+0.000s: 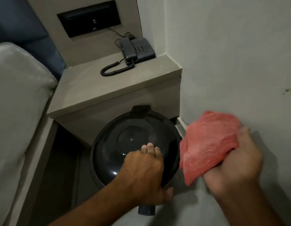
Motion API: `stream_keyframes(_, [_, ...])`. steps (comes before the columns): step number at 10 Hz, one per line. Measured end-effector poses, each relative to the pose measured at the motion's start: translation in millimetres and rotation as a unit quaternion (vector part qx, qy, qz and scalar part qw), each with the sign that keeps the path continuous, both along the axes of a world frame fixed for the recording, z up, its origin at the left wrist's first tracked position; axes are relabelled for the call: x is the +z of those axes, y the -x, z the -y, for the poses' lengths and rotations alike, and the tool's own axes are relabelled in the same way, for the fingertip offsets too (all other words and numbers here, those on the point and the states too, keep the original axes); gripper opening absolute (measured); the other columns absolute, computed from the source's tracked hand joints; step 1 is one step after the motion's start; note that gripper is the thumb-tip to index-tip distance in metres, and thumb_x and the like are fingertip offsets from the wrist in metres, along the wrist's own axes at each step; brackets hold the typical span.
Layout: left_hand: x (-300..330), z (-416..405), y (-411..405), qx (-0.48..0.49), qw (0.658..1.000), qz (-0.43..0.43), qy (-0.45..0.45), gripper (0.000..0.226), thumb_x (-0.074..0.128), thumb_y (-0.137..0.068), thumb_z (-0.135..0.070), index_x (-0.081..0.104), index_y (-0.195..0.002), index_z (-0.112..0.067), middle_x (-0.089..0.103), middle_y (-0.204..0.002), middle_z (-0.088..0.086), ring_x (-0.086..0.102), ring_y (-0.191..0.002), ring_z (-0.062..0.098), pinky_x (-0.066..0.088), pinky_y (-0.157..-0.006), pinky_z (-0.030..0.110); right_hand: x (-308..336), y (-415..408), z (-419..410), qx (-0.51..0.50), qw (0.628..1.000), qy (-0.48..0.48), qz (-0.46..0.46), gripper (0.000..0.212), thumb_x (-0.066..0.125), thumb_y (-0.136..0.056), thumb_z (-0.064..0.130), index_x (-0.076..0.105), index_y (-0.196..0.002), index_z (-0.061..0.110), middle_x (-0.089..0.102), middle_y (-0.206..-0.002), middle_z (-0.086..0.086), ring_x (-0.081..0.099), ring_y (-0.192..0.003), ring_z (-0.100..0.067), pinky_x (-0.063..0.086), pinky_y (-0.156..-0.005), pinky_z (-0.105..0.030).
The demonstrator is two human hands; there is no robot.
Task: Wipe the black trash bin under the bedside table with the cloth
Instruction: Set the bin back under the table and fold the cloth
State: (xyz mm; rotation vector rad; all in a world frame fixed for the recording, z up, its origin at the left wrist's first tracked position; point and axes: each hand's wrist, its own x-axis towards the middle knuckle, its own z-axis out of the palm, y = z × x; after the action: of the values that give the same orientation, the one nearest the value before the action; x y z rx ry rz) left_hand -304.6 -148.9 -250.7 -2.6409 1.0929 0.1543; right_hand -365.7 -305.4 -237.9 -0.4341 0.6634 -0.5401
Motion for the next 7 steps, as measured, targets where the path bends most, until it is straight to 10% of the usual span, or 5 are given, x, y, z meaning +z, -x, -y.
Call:
stream_keyframes(1, [33, -6, -2, 0.016, 0.991, -0.11, 0.074, 0.054, 0.034, -0.077, -0.061, 0.052, -0.099, -0.016, 0.061, -0.117, 0.013, 0.063, -0.097, 0.031, 0.052, -0.076, 0.035, 41, -19, -3, 0.034, 0.998, -0.01, 0.051, 0.064, 0.031, -0.107, 0.053, 0.072, -0.129, 0.011, 0.081, -0.109, -0.013, 0.079, -0.098, -0.028, 0.065, -0.079, -0.046])
stream_keyframes(2, [86, -9, -12, 0.243, 0.807, -0.426, 0.329, 0.043, 0.031, -0.094, -0.038, 0.058, -0.119, -0.017, 0.06, -0.135, 0.013, 0.06, -0.118, 0.024, 0.048, -0.092, 0.029, 88, -55, -27, 0.152, 0.985, -0.061, 0.052, 0.061, 0.035, -0.105, 0.053, 0.07, -0.13, 0.01, 0.081, -0.106, -0.018, 0.08, -0.084, -0.031, 0.065, -0.074, -0.049])
stream_keyframes(3, [139, -36, -42, 0.37, 0.302, -0.624, 0.619, 0.06, 0.04, -0.089, -0.053, 0.06, -0.128, -0.01, 0.072, -0.119, 0.014, 0.073, -0.096, 0.023, 0.06, -0.07, 0.031, 140, -95, -62, 0.227, 0.967, -0.106, 0.041, 0.057, 0.041, -0.105, 0.049, 0.072, -0.13, 0.009, 0.076, -0.118, -0.025, 0.079, -0.095, -0.037, 0.065, -0.072, -0.052])
stream_keyframes(4, [195, -83, -74, 0.326, 0.211, -0.574, 0.721, 0.062, 0.058, -0.087, -0.049, 0.06, -0.128, -0.003, 0.072, -0.112, 0.024, 0.072, -0.099, 0.036, 0.06, -0.079, 0.044, 189, -128, -97, 0.282, 0.952, -0.118, 0.032, 0.051, 0.05, -0.101, 0.044, 0.075, -0.125, 0.006, 0.075, -0.121, -0.026, 0.076, -0.104, -0.04, 0.062, -0.082, -0.054])
stream_keyframes(7, [341, -155, -138, 0.423, 0.525, -0.289, 0.68, 0.048, 0.079, -0.075, -0.015, 0.055, -0.105, -0.044, 0.068, -0.104, -0.003, 0.074, -0.084, 0.016, 0.061, -0.06, 0.029, 334, -173, -146, 0.358, 0.887, 0.24, -0.165, 0.038, 0.069, -0.095, 0.01, 0.055, -0.13, 0.013, 0.072, -0.117, -0.011, 0.075, -0.102, -0.031, 0.062, -0.092, -0.055])
